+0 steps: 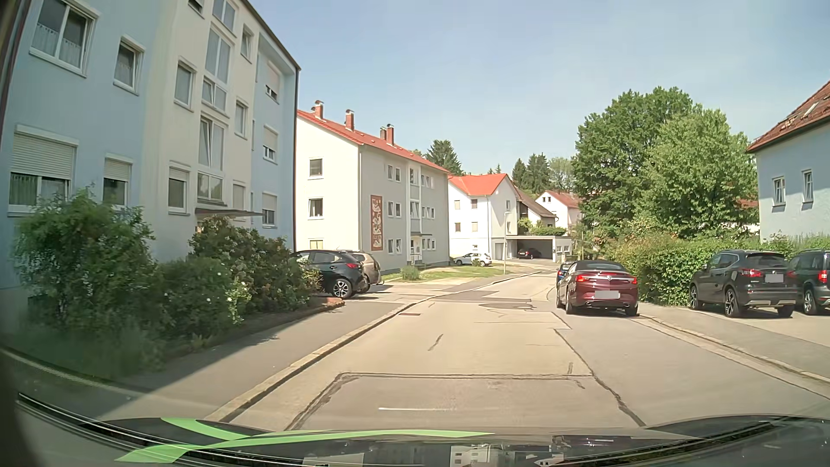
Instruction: Follow the waypoints while adhering to traffic rules and regulations
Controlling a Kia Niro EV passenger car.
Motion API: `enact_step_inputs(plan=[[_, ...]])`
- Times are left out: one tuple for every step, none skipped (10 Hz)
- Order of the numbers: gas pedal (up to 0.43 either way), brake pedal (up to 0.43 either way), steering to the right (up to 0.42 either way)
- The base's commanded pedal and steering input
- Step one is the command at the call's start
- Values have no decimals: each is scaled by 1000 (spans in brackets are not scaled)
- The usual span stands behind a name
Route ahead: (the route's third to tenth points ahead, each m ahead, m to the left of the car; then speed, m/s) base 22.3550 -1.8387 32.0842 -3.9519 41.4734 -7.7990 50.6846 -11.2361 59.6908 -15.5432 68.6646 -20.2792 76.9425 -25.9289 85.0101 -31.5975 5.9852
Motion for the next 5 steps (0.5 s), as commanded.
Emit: enact_step_inputs(plan=[[28,0,22],[28,0,20],[28,0,19],[28,0,19],[28,0,19]])
